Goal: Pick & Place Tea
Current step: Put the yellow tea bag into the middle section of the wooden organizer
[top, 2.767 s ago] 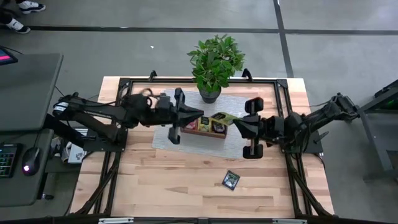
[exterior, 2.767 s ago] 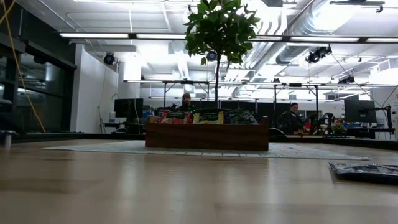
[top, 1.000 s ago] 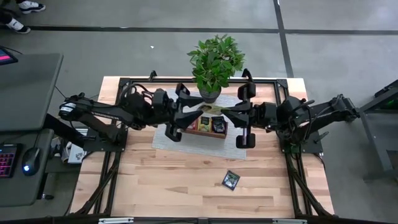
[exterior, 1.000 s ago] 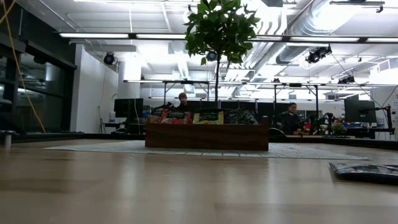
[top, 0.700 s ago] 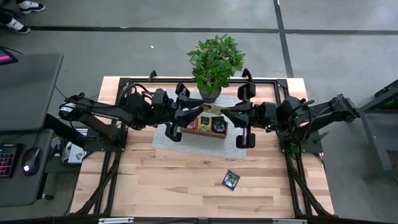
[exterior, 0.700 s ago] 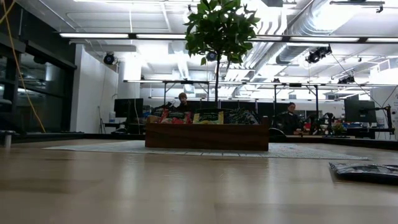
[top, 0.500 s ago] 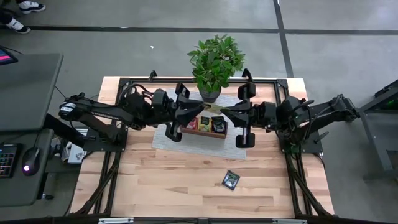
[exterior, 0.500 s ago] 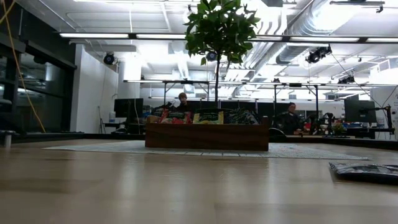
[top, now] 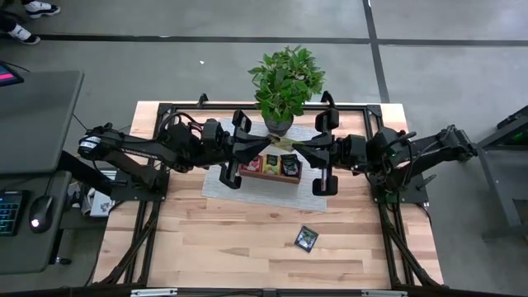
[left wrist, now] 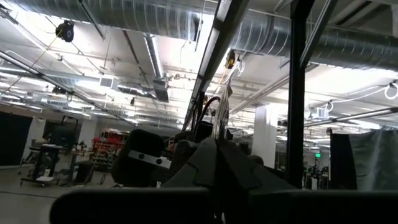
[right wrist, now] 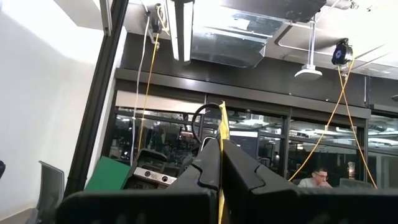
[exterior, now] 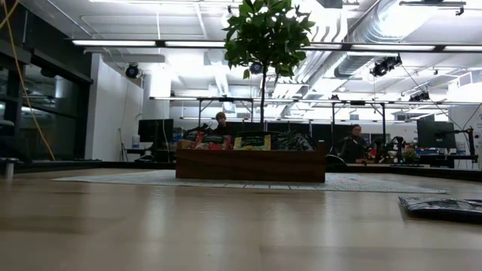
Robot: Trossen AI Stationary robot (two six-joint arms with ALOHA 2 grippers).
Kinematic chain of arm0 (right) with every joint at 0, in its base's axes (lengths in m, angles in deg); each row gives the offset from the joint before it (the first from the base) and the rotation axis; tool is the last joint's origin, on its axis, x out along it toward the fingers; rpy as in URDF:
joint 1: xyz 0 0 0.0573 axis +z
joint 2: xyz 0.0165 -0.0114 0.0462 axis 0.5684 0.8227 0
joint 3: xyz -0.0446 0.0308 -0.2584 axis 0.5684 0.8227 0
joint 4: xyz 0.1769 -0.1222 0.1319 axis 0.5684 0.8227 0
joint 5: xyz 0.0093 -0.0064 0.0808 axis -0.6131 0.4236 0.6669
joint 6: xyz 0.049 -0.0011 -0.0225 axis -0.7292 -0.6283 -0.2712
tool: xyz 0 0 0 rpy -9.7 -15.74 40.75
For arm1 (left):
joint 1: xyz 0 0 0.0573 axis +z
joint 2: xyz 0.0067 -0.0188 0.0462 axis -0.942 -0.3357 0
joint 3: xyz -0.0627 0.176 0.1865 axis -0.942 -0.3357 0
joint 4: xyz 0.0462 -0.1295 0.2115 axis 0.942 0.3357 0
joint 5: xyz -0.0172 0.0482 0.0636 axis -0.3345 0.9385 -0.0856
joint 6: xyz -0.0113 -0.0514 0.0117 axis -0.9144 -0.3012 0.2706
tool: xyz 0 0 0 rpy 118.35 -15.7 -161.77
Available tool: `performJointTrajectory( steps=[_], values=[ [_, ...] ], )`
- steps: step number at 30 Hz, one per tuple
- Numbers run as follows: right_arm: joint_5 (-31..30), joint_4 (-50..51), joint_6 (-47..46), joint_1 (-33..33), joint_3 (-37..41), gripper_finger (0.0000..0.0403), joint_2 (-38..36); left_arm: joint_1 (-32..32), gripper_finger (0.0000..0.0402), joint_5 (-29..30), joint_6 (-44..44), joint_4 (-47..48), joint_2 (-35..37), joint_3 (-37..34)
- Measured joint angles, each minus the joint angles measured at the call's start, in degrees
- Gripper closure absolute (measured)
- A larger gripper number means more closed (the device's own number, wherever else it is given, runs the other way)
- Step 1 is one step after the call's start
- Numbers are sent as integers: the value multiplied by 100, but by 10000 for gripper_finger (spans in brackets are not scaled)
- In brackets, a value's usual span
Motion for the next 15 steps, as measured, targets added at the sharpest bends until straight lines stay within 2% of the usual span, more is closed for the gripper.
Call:
performJointTrajectory(
  steps=[8,15],
  values=[
    [3,0,-13,0,0,398,0,0,401,4,0,15,2,0],
    [-72,-4,-108,2,0,343,0,2,401,18,0,108,2,-2]
  ],
)
